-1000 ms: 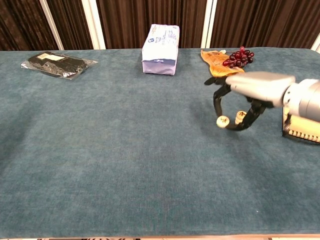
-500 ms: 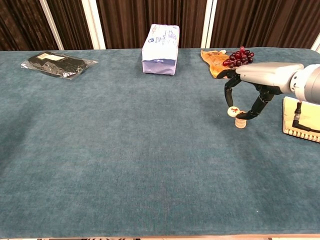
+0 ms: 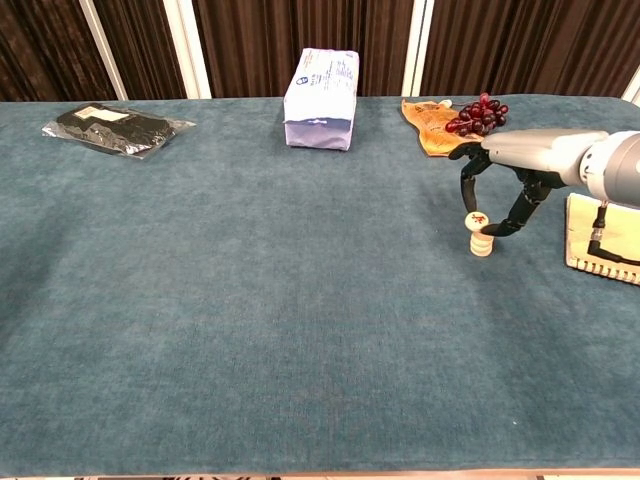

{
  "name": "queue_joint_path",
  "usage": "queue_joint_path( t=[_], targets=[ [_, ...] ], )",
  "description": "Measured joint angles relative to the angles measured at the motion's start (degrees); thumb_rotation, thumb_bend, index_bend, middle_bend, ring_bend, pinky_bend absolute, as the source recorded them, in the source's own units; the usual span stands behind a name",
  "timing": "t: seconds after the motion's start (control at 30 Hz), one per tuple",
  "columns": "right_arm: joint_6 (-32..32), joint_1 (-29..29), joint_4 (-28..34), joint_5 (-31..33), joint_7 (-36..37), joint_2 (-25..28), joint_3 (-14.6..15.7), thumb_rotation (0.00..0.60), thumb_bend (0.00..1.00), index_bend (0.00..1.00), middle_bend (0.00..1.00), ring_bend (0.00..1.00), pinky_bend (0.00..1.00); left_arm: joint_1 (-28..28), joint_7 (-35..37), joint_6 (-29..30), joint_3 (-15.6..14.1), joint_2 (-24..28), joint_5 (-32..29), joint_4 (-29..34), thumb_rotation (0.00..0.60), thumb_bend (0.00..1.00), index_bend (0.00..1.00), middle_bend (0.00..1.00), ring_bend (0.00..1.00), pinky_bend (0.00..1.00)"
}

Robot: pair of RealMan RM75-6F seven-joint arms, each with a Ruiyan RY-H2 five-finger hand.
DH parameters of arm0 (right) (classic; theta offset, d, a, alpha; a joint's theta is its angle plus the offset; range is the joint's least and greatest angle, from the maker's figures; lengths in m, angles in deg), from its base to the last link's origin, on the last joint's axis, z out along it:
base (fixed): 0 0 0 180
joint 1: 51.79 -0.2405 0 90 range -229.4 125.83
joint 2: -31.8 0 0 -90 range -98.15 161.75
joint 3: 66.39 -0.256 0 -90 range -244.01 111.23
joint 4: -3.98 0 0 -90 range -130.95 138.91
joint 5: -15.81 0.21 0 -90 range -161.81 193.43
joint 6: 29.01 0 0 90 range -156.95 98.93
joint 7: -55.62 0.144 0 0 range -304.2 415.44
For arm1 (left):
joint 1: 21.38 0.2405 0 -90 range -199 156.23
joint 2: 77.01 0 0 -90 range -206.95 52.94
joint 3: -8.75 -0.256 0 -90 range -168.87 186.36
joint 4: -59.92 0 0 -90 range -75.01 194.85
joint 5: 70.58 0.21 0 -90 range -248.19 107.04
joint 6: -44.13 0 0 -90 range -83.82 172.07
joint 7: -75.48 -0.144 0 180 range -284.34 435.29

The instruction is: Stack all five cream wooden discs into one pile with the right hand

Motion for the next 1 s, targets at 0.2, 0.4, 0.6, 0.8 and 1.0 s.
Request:
queue_joint_path(
  t=[0.2, 0.4, 0.6, 0.8, 1.0],
  targets=[
    [-0.37, -0.53, -0.18, 2.19, -0.89, 0.17, 0.50, 0.600, 0.37, 0.56, 0.00, 0.00, 0.00, 0.01, -0.04, 0.02, -0.03, -0.02, 0.04, -0.04, 0.600, 0.48, 0.16, 0.00, 0.00, 0.00],
    [-0.24, -0.90, -0.43, 3.54, -1.17, 0.09, 0.75, 0.600, 0.37, 0.56, 0.00, 0.00, 0.00, 0.02, -0.06, 0.05, -0.04, -0.03, 0.06, -0.06, 0.600, 0.48, 0.16, 0.00, 0.00, 0.00],
    [0.10, -1.24, -0.58, 4.38, -1.70, -0.01, 1.16, 0.600, 0.37, 0.56, 0.00, 0.00, 0.00, 0.01, -0.12, 0.00, -0.10, -0.06, 0.13, -0.10, 0.600, 0.48, 0.16, 0.00, 0.00, 0.00],
    [0.12, -1.44, -0.50, 4.74, -1.58, 0.05, 1.45, 0.600, 0.37, 0.56, 0.00, 0.00, 0.00, -0.02, -0.22, -0.05, -0.16, -0.07, 0.21, -0.11, 0.600, 0.48, 0.16, 0.00, 0.00, 0.00],
    [0.33, -1.49, -0.43, 4.79, -1.29, 0.12, 1.70, 0.600, 0.37, 0.56, 0.00, 0.00, 0.00, 0.01, -0.22, 0.00, -0.13, -0.08, 0.16, -0.12, 0.600, 0.48, 0.16, 0.00, 0.00, 0.00]
  ],
)
